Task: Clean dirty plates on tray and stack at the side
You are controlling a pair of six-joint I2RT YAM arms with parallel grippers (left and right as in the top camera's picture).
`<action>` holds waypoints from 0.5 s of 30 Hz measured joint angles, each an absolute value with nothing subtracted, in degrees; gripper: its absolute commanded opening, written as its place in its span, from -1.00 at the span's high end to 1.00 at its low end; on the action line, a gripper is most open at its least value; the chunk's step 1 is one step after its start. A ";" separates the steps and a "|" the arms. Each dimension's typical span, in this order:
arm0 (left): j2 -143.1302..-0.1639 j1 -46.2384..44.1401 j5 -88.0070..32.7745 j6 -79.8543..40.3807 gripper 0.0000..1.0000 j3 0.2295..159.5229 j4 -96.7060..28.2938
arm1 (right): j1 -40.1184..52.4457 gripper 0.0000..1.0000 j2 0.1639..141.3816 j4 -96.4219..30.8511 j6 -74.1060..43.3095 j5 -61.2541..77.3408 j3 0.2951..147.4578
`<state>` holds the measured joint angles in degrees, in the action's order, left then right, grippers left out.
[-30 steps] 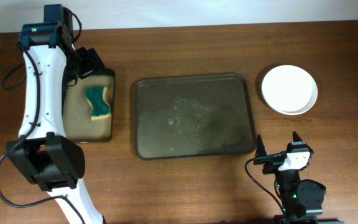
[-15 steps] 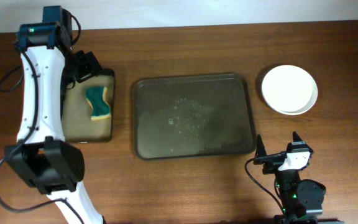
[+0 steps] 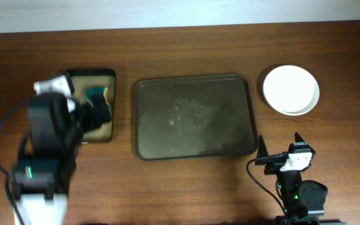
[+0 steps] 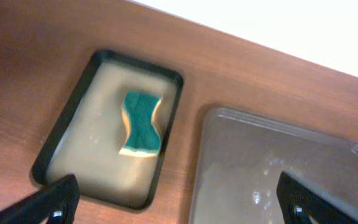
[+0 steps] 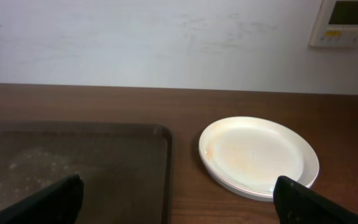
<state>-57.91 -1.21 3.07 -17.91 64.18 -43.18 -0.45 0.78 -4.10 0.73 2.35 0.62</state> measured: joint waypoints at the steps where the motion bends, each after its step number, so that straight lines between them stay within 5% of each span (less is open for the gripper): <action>1: -52.86 -1.23 2.37 -17.67 -0.99 58.76 -39.24 | -0.45 -0.96 0.80 -4.10 0.71 2.37 0.62; 6: -30.33 -1.23 -2.52 -12.75 -0.99 38.87 -28.27 | -0.45 -0.96 0.80 -4.12 0.71 2.35 0.62; 15: -12.12 -1.28 -5.65 -3.68 -0.99 20.97 -10.76 | -0.45 -0.96 0.73 -4.10 0.71 2.37 0.62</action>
